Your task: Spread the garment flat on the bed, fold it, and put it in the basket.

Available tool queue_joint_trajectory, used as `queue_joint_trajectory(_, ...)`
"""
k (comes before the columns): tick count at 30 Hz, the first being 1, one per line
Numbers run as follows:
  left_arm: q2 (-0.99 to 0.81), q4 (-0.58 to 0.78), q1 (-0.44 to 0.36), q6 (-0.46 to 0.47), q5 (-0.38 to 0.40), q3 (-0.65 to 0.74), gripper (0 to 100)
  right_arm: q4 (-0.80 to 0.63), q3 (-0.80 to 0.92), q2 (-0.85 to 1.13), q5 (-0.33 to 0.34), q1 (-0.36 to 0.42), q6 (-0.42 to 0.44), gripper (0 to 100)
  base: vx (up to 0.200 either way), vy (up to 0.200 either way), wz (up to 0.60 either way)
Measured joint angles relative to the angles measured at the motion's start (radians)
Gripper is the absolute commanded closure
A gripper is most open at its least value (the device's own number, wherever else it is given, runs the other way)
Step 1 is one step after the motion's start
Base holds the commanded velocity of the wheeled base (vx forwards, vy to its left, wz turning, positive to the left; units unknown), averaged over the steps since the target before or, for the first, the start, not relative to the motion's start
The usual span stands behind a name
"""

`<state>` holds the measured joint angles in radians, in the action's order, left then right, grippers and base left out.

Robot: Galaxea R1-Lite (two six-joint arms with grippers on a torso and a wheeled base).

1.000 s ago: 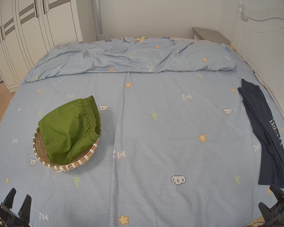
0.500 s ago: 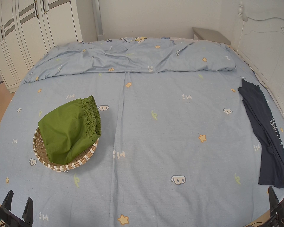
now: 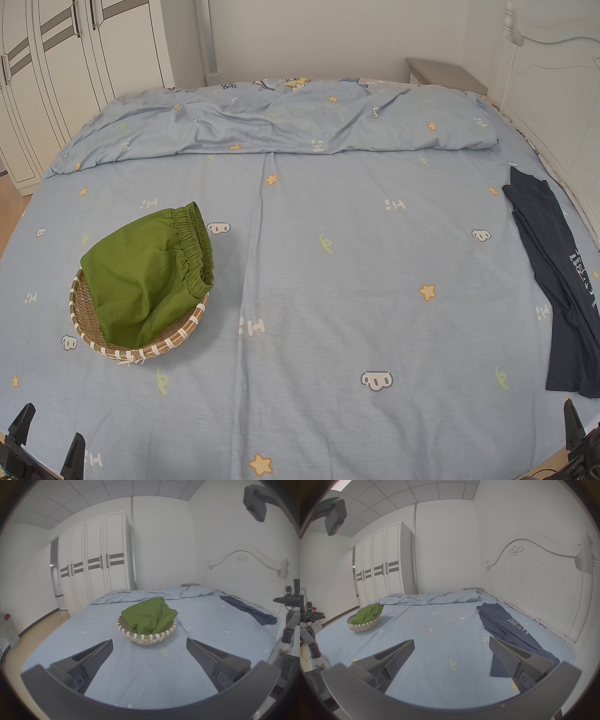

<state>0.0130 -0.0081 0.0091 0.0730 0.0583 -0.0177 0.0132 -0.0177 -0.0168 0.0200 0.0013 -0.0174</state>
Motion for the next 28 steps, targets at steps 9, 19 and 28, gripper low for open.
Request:
queue_joint_trajectory(9, 0.000, 0.012, -0.007, -0.046, -0.021, 0.000, 0, -0.003, 0.000, 0.003, 0.003, 0.000, 0.000, 0, 0.000, 0.000, 0.00)
queue_joint_trajectory(19, 0.000, 0.011, -0.008, -0.047, -0.022, 0.000, 0, -0.002, 0.000, 0.003, 0.000, -0.002, 0.003, 0, 0.000, 0.000, 0.00)
queue_joint_trajectory(28, 0.000, 0.011, -0.007, -0.047, -0.022, 0.000, 0, -0.002, 0.000, 0.003, -0.001, -0.003, 0.003, 0, 0.000, 0.000, 0.00)
